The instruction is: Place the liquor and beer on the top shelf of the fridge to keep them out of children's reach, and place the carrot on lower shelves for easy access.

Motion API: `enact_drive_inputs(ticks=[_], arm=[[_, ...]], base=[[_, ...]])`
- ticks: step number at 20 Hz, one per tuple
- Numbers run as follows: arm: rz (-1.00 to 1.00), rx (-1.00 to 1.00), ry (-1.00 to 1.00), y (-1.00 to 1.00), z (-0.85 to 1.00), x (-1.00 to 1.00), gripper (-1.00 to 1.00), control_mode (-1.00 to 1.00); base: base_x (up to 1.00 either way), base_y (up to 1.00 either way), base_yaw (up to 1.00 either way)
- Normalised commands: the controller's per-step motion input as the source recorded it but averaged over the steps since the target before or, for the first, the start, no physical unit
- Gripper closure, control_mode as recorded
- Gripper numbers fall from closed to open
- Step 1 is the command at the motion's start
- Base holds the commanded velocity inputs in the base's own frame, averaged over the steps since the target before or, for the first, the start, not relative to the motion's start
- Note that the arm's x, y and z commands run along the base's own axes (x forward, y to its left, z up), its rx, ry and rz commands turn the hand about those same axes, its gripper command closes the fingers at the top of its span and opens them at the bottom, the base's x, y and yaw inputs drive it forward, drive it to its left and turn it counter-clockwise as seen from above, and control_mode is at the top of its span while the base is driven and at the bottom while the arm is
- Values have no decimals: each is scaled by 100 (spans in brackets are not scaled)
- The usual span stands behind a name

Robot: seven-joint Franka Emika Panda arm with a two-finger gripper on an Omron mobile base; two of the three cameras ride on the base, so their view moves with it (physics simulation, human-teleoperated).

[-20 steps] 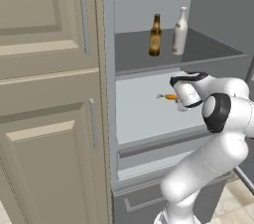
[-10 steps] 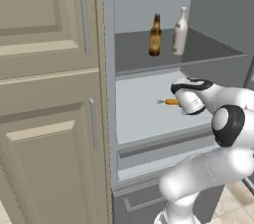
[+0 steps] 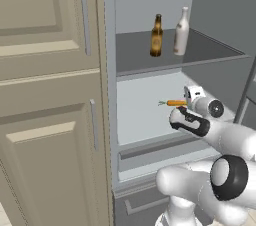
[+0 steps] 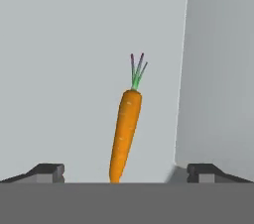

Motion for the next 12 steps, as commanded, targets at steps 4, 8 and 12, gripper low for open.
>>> enact_drive_inputs(ticks=[4, 8, 12], arm=[[0, -16, 11, -11, 97, -62, -100, -100], [0, -15, 22, -27, 100, -54, -100, -100], [0, -20, 32, -29, 95, -66, -100, -100]], base=[[0, 0, 0], [0, 0, 0], [0, 0, 0]])
